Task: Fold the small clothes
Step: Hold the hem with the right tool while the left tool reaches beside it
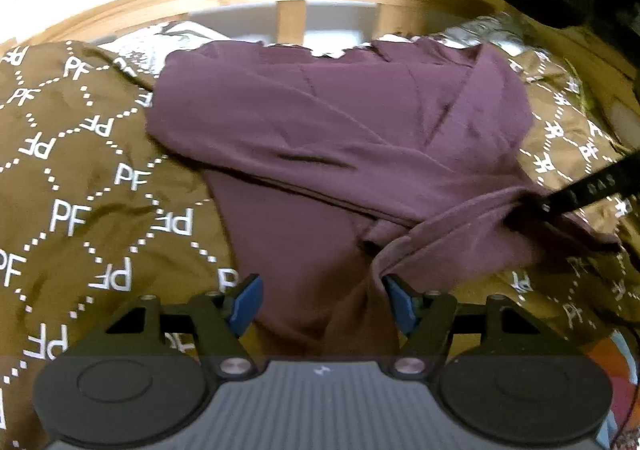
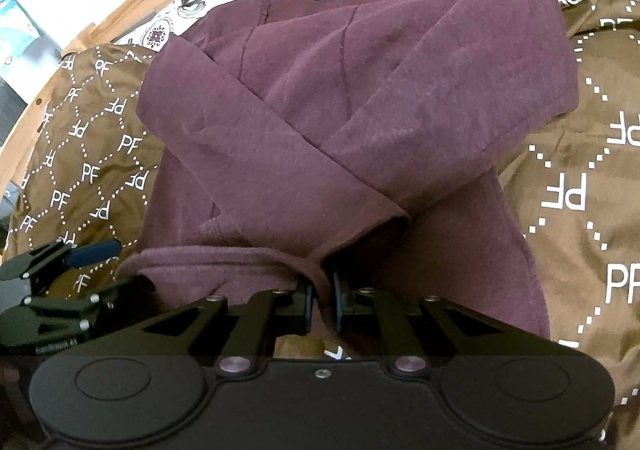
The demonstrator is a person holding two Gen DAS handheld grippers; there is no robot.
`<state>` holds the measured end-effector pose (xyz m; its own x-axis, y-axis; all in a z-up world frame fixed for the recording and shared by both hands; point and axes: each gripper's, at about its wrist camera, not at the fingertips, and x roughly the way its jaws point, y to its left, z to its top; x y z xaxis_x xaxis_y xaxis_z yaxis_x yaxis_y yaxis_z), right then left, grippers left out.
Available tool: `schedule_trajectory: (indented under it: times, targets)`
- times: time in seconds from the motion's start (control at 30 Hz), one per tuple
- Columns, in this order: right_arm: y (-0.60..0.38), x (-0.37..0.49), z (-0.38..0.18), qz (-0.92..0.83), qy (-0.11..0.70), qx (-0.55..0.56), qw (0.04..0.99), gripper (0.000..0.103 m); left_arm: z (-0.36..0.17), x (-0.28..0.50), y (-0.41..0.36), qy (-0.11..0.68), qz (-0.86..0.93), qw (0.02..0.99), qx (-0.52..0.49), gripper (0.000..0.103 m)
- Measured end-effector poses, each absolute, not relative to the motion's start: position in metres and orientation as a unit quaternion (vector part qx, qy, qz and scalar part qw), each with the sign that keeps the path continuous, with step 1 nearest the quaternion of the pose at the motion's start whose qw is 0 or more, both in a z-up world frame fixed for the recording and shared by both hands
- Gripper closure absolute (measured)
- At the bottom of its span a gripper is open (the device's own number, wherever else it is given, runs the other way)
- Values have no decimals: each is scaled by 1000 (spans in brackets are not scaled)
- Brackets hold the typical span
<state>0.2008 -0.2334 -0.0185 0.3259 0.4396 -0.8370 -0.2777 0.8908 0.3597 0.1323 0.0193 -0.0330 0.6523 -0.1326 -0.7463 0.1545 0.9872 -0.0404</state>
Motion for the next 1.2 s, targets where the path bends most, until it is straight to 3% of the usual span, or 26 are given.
schedule_trajectory:
  times: [0.23,0.43,0.77,1.2]
  targets:
    - [-233,204,-19,218,536,73,812,92,-29,141,41,397,-41,917,-8,32]
    - [-232,206,-19,214,539,75,811,92,-23,133,41,384,-91,918,-43,19]
    - [-233,207,-19,211,541,79,810,92,-32,99,-23,361,-185,912,68,9]
    - [-236,211,-20,212,545,91,806,92,-68,93,-66,397,-159,885,185,11]
